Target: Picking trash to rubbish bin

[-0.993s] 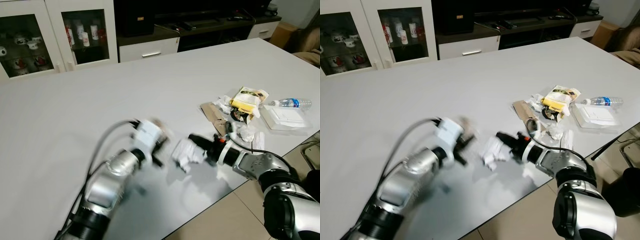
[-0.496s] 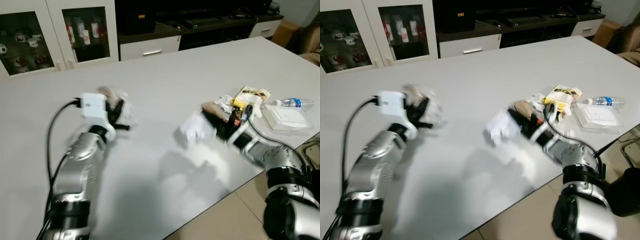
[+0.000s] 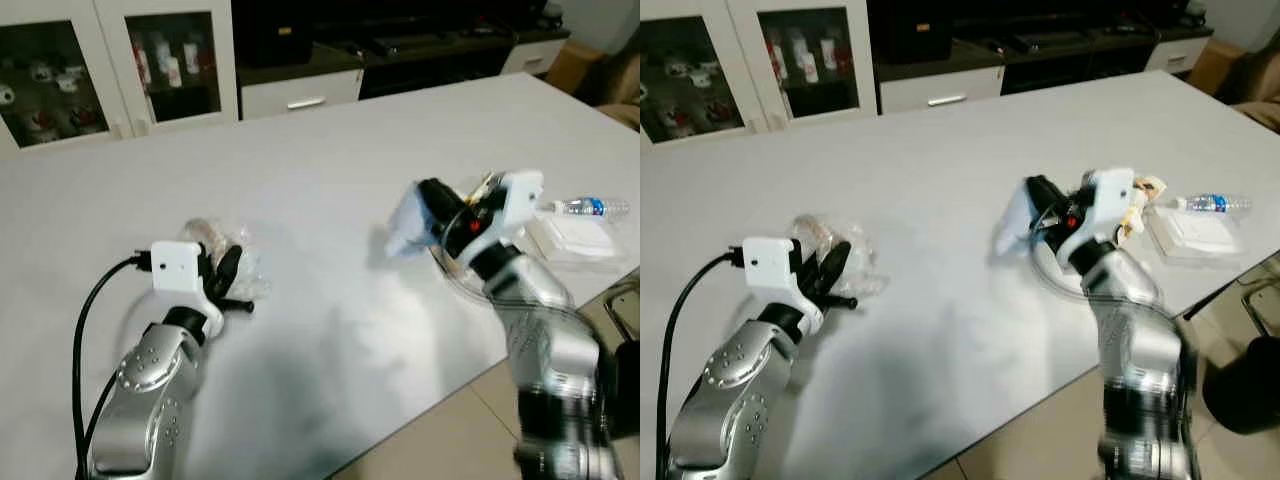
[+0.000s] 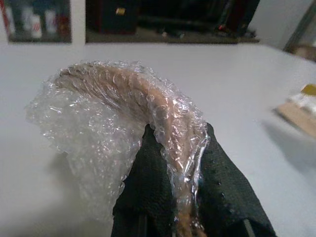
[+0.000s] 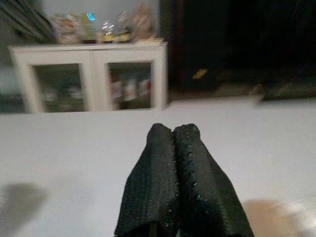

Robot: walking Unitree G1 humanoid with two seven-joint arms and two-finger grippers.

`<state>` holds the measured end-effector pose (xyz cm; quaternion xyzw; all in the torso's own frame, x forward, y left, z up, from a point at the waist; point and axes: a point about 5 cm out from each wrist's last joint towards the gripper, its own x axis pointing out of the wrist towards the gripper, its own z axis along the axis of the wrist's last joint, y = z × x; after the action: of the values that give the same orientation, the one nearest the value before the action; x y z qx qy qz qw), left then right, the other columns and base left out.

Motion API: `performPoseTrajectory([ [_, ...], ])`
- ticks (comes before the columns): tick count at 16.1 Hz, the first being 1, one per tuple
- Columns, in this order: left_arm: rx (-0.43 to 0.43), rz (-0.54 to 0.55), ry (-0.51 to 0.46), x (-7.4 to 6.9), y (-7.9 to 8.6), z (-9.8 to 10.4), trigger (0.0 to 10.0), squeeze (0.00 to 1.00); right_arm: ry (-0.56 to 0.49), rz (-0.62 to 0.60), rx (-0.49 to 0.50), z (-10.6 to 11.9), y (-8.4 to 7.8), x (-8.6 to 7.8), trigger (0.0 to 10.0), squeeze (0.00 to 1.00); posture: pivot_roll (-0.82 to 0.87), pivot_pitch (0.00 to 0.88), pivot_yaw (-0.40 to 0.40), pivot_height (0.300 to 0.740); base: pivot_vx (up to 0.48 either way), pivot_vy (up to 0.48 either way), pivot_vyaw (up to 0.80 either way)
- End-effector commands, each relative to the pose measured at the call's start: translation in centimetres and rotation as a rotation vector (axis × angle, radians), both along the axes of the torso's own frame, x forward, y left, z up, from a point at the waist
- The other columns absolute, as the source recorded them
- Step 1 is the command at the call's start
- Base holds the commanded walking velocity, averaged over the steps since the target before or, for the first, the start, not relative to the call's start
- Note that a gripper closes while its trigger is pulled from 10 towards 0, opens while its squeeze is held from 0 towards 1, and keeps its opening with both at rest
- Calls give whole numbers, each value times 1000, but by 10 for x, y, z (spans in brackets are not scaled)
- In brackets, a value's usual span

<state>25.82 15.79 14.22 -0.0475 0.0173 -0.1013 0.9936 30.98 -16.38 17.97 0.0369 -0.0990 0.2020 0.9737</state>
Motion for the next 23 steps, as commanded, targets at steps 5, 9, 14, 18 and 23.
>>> performPoseTrajectory([
  [5, 30, -39, -69, 0, -13, 14, 10000, 0, -448, -221, -555, 27, 19, -27, 10000, 0, -56, 0, -87, 740, 0, 0, 0],
  [9, 19, -61, -79, 0, -19, 16, 10000, 0, -523, -232, -721, 15, 28, -35, 10000, 0, -63, 0, -78, 740, 0, 0, 0],
  [14, 82, -66, -101, 3, -22, 18, 10000, 0, -476, -262, -762, 1, 28, -38, 10000, 0, -63, 0, -80, 740, 0, -50, 0],
  [18, 113, -84, -92, 1, -25, 14, 10000, 0, -326, -322, -666, -10, 20, -34, 10000, 0, -62, 0, -83, 740, 0, -454, 0],
  [23, 129, -98, -84, 1, -27, 11, 10000, 0, -259, -312, -636, -14, 21, -37, 10000, 0, -67, 0, -85, 740, 0, -480, 0],
])
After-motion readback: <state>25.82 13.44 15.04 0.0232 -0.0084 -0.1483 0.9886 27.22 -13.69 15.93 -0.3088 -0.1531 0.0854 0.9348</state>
